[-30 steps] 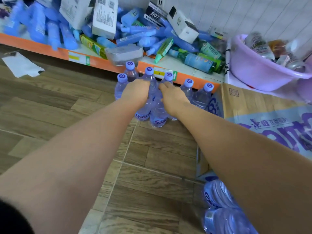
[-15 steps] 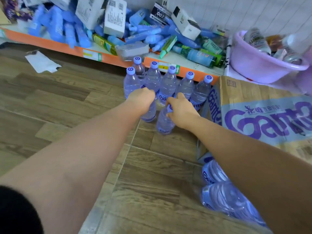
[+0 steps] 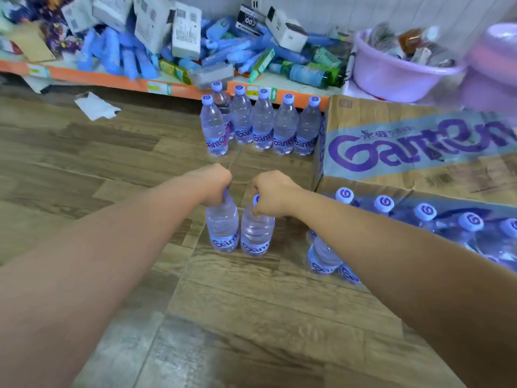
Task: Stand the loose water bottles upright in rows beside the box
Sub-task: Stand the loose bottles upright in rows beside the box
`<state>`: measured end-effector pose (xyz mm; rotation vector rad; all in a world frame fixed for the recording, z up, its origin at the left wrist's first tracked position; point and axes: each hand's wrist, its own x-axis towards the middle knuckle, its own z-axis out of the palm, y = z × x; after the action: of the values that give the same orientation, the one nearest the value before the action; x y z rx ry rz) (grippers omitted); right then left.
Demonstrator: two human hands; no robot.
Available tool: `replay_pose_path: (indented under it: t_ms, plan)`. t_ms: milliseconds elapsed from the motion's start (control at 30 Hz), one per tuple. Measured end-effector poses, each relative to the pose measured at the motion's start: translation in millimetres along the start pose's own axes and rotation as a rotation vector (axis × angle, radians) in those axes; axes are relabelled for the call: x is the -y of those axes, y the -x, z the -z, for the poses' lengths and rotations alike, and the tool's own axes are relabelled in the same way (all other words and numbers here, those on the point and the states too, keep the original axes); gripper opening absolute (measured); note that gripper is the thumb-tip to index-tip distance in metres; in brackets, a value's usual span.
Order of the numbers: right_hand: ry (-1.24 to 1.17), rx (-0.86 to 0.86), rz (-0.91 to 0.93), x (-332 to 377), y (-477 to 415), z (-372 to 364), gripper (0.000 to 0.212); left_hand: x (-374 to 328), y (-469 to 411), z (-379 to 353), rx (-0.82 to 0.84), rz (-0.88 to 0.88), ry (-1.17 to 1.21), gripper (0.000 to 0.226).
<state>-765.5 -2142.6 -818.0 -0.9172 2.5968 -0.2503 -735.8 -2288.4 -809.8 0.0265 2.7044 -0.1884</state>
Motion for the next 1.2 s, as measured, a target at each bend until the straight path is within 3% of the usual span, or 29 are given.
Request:
replay_pose_path:
  t_ms: [200,300,367,600,967,1200]
  plan:
    - [0.039,0.012,0.01,-5.7,65.5,-7.8,0.014,-42.3,42.4,-7.9,0.063,-0.114,-0.018,0.03]
    - [0.056,0.025,-0.047,-17.3,96.9,-7.4,0.034,-69.0,54.1,-10.0,0.07,-0.182,-0.026,0.033]
    - [0.036,0.024,-0.083,-29.9,114.6,-7.3,0.025,-84.7,57.9,-8.8,0.071,-0.22,-0.037,0.031]
    - [0.005,0.03,-0.216,-74.4,167.5,-9.1,0.03,-150.5,59.7,2.9,0.025,-0.319,-0.037,0.028]
    - [-0.041,0.006,-0.317,-116.0,198.0,-15.2,0.045,-215.8,47.2,1.4,-0.083,-0.444,-0.058,0.006]
    - [-0.087,0.018,-0.342,-122.3,202.5,-17.3,0.047,-217.8,46.3,3.7,-0.043,-0.47,0.013,0.016]
